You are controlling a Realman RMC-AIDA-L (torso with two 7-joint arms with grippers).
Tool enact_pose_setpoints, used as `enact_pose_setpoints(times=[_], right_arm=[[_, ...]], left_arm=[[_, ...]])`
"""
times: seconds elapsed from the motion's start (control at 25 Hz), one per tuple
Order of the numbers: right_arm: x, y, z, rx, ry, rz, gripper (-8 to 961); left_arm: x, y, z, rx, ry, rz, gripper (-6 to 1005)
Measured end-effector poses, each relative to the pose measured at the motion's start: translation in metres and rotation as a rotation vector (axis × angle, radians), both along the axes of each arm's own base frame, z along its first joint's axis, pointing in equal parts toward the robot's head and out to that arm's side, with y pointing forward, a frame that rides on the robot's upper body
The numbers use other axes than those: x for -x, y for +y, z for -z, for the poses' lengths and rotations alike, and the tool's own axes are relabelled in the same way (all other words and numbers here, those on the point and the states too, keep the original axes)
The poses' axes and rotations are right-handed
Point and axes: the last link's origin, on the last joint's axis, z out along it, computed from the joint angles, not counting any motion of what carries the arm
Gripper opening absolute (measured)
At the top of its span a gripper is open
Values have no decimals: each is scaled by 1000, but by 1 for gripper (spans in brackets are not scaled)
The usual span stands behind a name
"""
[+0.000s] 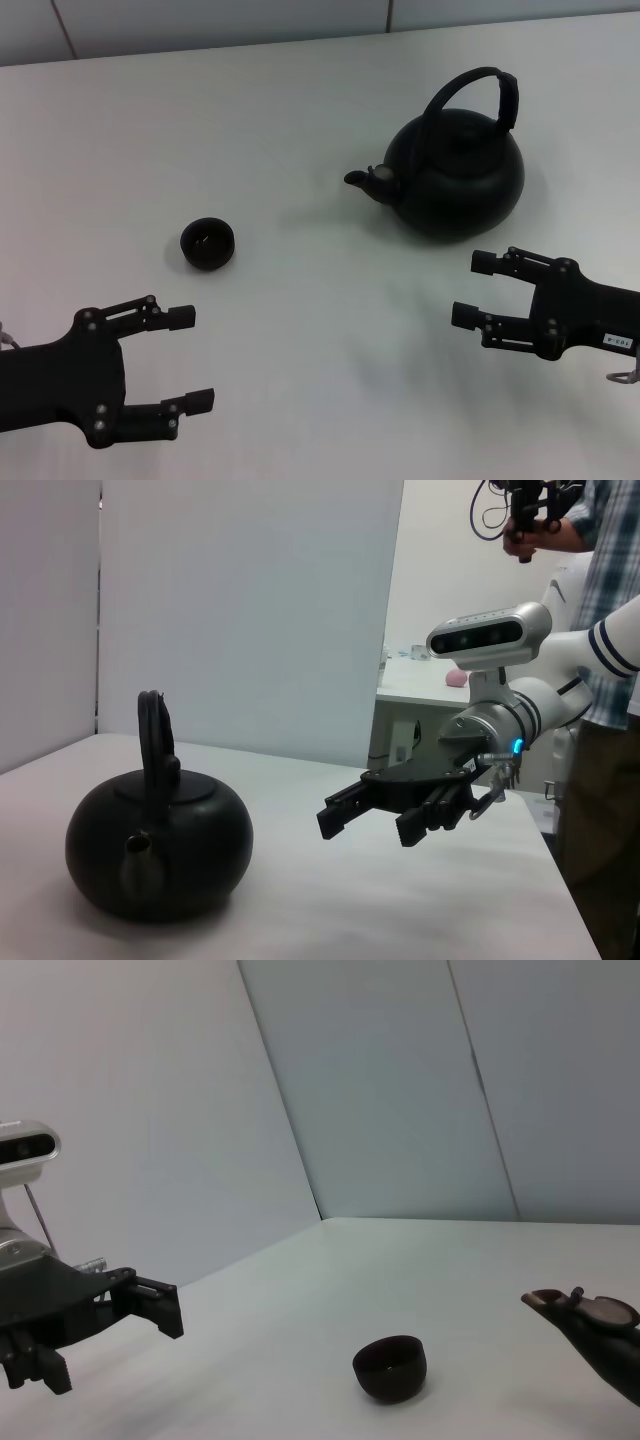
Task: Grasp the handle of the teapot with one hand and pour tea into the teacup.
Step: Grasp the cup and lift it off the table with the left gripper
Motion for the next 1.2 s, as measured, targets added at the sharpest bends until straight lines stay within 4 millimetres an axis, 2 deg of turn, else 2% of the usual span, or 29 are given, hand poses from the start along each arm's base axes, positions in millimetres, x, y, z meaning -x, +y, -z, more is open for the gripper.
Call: enact_pose_setpoints(times=[0.8,1.2], right_arm=[[1,1,0,-1,6,-1,824],[2,3,-1,-17,19,5,825]], left_arm=[[-1,3,2,-14,1,3,831],[-2,10,12,-155,-41,7,832]])
